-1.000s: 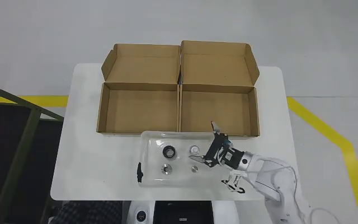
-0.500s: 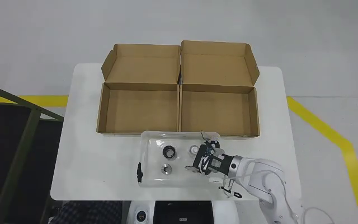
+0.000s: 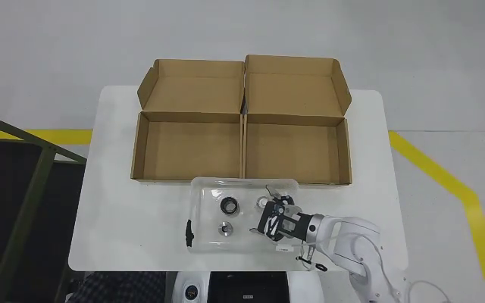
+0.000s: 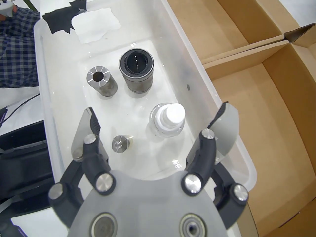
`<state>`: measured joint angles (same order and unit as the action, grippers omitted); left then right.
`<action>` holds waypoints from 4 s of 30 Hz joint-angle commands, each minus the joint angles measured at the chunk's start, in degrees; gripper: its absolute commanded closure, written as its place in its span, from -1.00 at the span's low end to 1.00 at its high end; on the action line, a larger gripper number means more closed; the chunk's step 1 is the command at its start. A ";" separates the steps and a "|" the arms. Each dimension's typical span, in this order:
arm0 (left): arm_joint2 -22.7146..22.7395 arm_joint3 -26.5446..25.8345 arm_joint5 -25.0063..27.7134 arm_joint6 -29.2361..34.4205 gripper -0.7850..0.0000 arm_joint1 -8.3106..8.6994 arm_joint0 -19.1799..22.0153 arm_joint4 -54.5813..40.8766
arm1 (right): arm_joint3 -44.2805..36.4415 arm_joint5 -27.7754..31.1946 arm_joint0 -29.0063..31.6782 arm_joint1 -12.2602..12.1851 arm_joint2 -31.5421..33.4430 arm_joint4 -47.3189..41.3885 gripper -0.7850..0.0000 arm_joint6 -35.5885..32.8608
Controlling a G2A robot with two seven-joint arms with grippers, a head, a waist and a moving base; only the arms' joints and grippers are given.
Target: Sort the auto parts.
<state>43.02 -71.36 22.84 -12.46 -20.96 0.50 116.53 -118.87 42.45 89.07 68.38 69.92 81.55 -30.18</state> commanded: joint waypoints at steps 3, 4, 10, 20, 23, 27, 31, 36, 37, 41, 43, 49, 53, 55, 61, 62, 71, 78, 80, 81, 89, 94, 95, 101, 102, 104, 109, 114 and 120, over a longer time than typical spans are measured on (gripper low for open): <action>0.00 0.00 0.00 0.00 -1.00 0.00 0.00 0.00 | 0.28 -0.31 -0.12 -0.20 -0.09 -0.20 -0.47 -0.16; 0.00 0.00 0.00 0.00 -1.00 0.00 0.00 0.00 | 0.33 -0.36 -0.17 -0.25 -0.12 -0.25 -0.45 -0.18; 0.00 0.00 0.00 0.00 -1.00 0.00 0.00 0.00 | 1.34 -1.21 -0.99 -0.51 -0.17 -0.25 -0.44 -0.42; 0.00 0.00 0.00 0.00 -1.00 0.00 0.00 0.00 | 2.56 -2.22 -2.48 -0.81 -1.19 -0.39 0.11 -0.90; 0.00 0.00 0.00 0.00 -1.00 0.00 0.00 0.00 | 2.92 -2.57 -2.81 -0.91 -1.49 -0.33 0.09 -1.50; 0.00 0.00 0.00 0.00 -1.00 0.00 0.00 0.00 | 3.15 -2.81 -3.15 -1.04 -1.85 -0.38 0.21 -1.73; 0.00 0.00 0.00 0.00 -1.00 0.00 0.00 0.00 | 3.15 -2.89 -3.39 -1.19 -2.13 -0.12 1.00 -1.71; 0.00 0.00 0.00 0.00 -1.00 0.00 0.00 0.00 | 2.67 -2.92 -3.45 -1.42 -2.39 0.49 1.00 -1.45; 0.00 0.00 0.00 0.00 -1.00 0.00 0.00 0.00 | 2.46 -2.80 -3.41 -1.48 -2.42 0.59 1.00 -1.33; 0.00 0.00 0.00 0.00 -1.00 0.00 0.00 0.00 | 1.74 -1.69 -3.29 -1.70 -2.55 0.17 1.00 0.10; 0.00 0.00 0.00 0.00 -1.00 0.00 0.00 0.00 | 1.73 -0.79 -3.41 -1.81 -2.53 -0.54 1.00 1.24; 0.00 0.00 0.00 0.00 -1.00 0.00 0.00 0.00 | 2.78 2.77 -4.39 -2.13 -2.48 -3.05 1.00 5.31; 0.00 0.00 0.00 0.00 -1.00 0.00 0.00 0.00 | 3.76 4.26 -5.22 -2.29 -2.67 -3.83 1.00 8.18; 0.00 0.00 0.00 0.00 -1.00 0.00 0.00 0.00 | 4.29 4.29 -5.52 -2.32 -2.70 -4.64 1.00 10.24; 0.00 0.00 0.00 0.00 -1.00 0.00 0.00 0.00 | 4.72 4.58 -5.99 -2.58 -1.56 -6.63 1.00 14.82; 0.00 0.00 0.00 0.00 -1.00 0.00 0.00 0.00 | 4.50 4.39 -5.96 -2.64 -1.29 -6.70 1.00 15.23; 0.00 0.00 0.00 0.00 -1.00 0.00 0.00 0.00 | 3.26 4.16 -6.30 -2.94 -0.50 -8.89 1.00 19.53; 0.00 0.00 0.00 0.00 -1.00 0.00 0.00 0.00 | 4.63 3.40 -7.71 -2.86 -0.48 -12.63 1.00 24.27; 0.00 0.00 0.00 0.00 -1.00 0.00 0.00 0.00 | 5.13 3.13 -8.18 -2.83 -0.22 -14.03 1.00 25.80; 0.00 0.00 0.00 0.00 -1.00 0.00 0.00 0.00 | 5.22 3.03 -8.45 -2.82 0.02 -14.78 1.00 26.57; 0.00 0.00 0.00 0.00 -1.00 0.00 0.00 0.00 | 4.98 0.15 -8.46 -2.87 3.17 -19.78 1.00 31.78; 0.00 0.00 0.00 0.00 -1.00 0.00 0.00 0.00 | 5.24 -0.56 -7.66 -2.87 4.69 -22.84 1.00 35.57; 0.00 0.00 0.00 0.00 -1.00 0.00 0.00 0.00 | 5.31 -0.63 -7.53 -2.87 4.93 -23.25 1.00 36.08; 0.00 0.00 0.00 0.00 -1.00 0.00 0.00 0.00 | 5.47 -1.48 -6.90 -2.88 6.15 -24.58 1.00 38.27; 0.00 0.00 0.00 0.00 -1.00 0.00 0.00 0.00 | 5.47 -1.71 -6.83 -2.87 6.33 -24.68 1.00 38.62; 0.00 0.00 0.00 0.00 -1.00 0.00 0.00 0.00 | 5.50 -1.98 -6.70 -2.86 6.60 -24.95 1.00 39.25; 0.00 0.00 0.00 0.00 -1.00 0.00 0.00 0.00 | 5.74 -2.33 -6.53 -2.83 7.15 -25.50 1.00 40.39; 0.00 0.00 0.00 0.00 -1.00 0.00 0.00 0.00 | 5.98 -2.41 -6.44 -2.81 7.47 -25.68 1.00 41.07; 0.00 0.00 0.00 0.00 -1.00 0.00 0.00 0.00 | 6.62 -2.23 -6.66 -2.78 7.54 -25.75 1.00 41.27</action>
<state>43.02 -71.36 22.84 -12.46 -20.96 0.50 116.53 -112.40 40.21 82.48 65.59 77.47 55.81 11.06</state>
